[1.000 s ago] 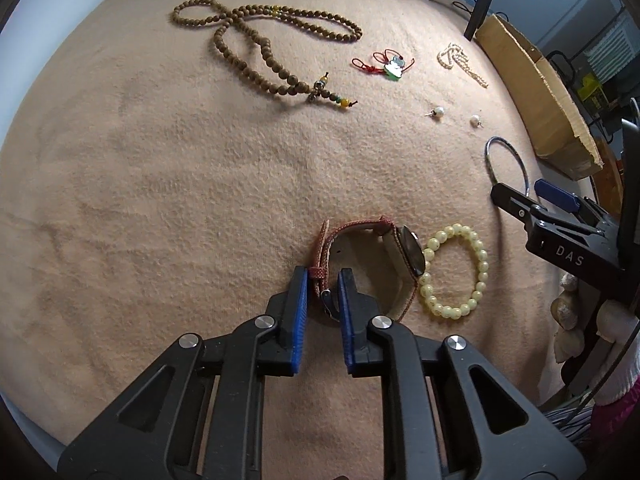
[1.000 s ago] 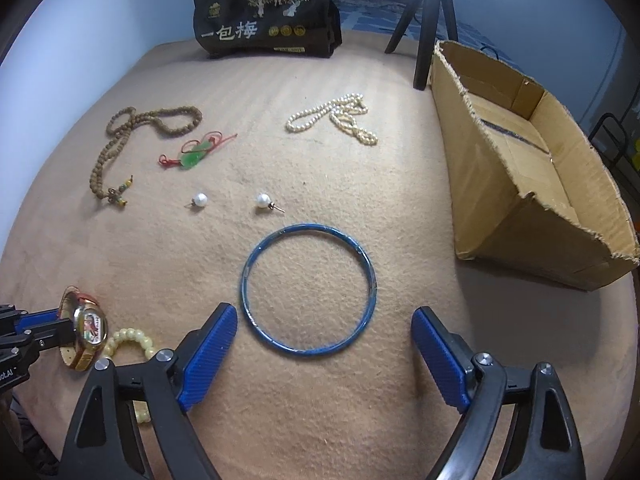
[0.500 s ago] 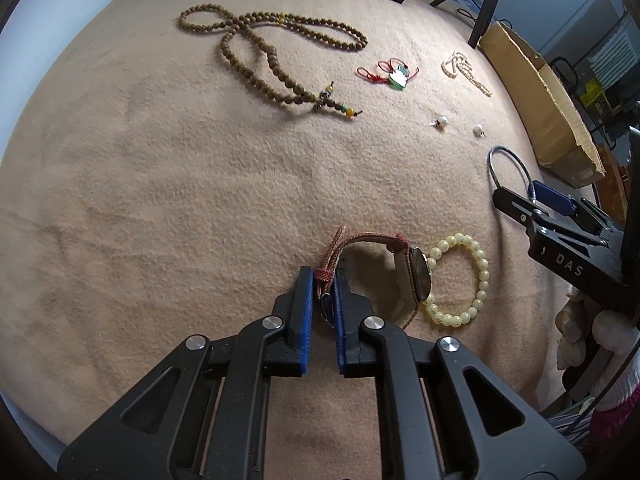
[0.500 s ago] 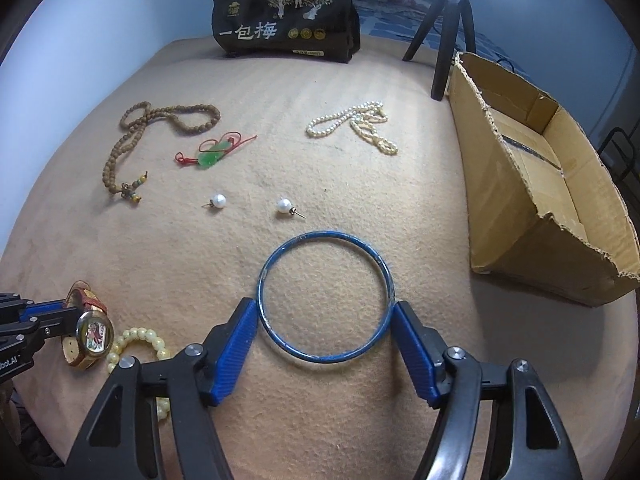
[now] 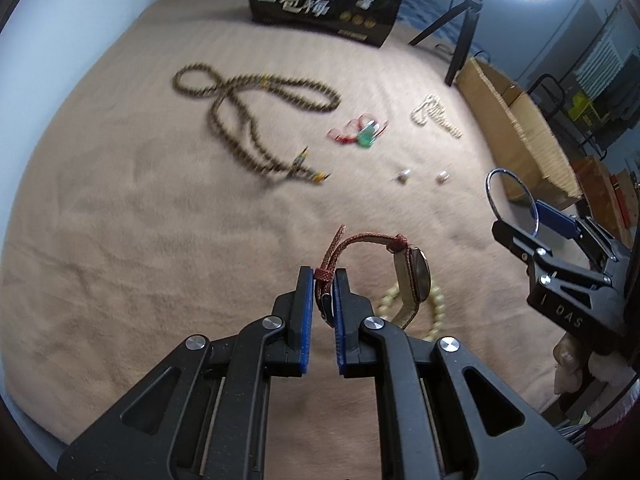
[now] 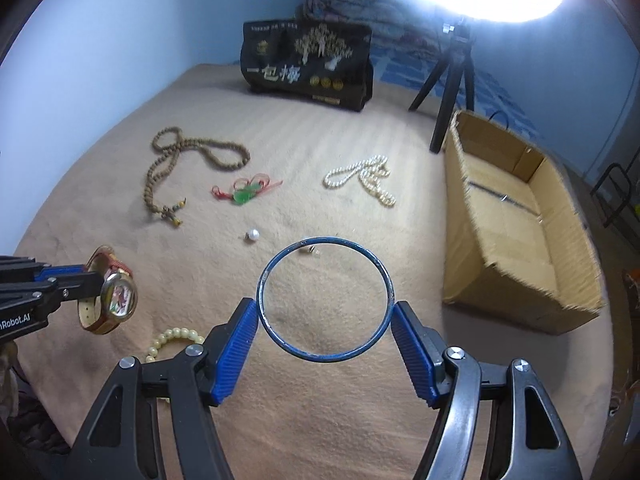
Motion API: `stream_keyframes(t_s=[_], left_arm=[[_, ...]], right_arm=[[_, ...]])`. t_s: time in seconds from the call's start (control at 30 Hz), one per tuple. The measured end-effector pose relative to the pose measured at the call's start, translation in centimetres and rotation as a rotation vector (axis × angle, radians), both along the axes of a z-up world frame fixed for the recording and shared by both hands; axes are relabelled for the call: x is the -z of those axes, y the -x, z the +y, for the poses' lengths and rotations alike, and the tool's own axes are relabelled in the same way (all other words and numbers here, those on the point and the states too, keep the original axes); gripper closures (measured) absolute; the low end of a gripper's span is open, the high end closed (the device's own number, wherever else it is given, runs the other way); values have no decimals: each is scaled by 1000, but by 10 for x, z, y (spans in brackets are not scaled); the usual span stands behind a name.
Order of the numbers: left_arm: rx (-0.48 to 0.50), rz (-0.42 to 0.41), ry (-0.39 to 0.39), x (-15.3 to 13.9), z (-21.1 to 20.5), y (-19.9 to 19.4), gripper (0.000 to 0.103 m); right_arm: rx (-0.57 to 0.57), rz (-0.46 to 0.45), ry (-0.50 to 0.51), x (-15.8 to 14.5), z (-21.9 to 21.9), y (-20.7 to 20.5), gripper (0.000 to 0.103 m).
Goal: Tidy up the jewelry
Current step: 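Carry watch and bangle into the cardboard box and open both tools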
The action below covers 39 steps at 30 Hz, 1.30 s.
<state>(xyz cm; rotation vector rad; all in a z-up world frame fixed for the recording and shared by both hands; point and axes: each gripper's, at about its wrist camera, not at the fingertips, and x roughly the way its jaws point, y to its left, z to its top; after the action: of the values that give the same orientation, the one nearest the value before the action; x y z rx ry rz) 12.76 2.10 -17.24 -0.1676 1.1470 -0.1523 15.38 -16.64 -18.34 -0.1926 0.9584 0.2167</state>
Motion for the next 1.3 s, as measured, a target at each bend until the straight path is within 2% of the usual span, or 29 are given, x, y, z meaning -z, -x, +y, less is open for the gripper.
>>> stream_keyframes(t_s=[0.27,0.7,1.0,1.3], left_arm=[[44,-62,31,-30,-33,-16,96],[159,-143,59,-61,-122,-65,96],[223,-132,69,-47,-188,-103,96],[253,-136,88,-38,-228,-126,96]], right_arm=[[50,-53,-15,-33,-31,-2,33],[200,-124,-18,-67,-119,-39,33],[284,-115,-67,-63,-172,-71,32],[331,-102,-94,-50,-203,-99,32]])
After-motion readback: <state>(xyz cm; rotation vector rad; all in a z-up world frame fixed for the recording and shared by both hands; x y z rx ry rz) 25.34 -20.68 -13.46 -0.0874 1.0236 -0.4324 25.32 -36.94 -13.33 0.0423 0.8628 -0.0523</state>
